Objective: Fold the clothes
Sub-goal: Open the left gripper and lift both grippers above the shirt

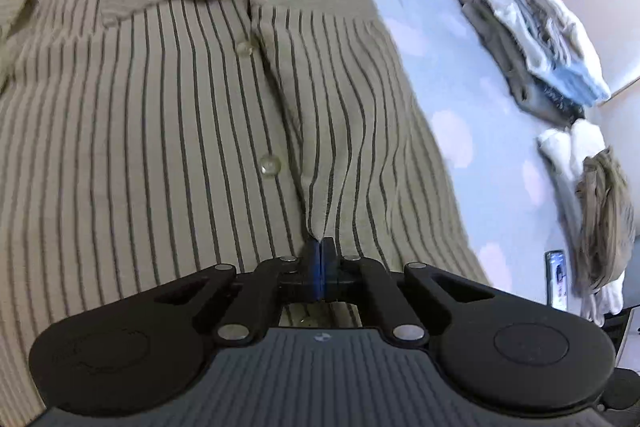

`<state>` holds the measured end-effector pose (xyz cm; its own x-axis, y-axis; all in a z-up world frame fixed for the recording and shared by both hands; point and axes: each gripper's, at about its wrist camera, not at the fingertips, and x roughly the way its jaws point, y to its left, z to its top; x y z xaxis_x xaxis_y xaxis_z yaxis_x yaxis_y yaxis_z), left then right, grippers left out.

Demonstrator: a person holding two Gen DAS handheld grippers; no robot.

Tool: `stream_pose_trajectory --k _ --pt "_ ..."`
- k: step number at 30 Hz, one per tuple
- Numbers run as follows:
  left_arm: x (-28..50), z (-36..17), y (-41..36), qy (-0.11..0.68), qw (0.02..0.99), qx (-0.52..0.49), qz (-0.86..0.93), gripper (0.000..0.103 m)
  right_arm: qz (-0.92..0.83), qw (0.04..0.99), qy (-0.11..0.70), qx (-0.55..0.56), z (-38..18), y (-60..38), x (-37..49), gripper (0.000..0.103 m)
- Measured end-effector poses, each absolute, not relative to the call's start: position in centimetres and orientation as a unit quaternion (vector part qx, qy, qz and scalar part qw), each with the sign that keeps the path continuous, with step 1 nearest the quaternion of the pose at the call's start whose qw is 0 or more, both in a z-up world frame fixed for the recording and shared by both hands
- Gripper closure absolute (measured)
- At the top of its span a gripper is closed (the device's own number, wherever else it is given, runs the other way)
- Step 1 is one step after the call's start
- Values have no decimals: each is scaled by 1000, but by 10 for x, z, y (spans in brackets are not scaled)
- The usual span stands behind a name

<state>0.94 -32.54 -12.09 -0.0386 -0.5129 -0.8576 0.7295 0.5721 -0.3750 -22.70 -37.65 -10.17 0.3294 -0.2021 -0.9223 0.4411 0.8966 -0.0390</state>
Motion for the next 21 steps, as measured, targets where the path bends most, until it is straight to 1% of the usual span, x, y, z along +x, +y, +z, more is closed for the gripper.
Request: stream_pose_trajectory --k 5,7,8,15,21 --pt "10 -121 -329 561 683 100 -457 102 -204 792 564 112 -110 -379 -230 59" --pt "14 -113 -328 552 685 106 -463 90 -208 796 556 119 -105 -384 -233 59" --pt "18 -108 -328 548 688 105 -464 89 -211 798 552 122 -102 -387 -234 59" --pt "51 -84 -344 520 725 96 -440 88 -273 796 524 129 -89 -416 -229 58" --pt "85 -98 -372 532 732 76 -419 88 -274 791 531 133 -98 -422 -219 58"
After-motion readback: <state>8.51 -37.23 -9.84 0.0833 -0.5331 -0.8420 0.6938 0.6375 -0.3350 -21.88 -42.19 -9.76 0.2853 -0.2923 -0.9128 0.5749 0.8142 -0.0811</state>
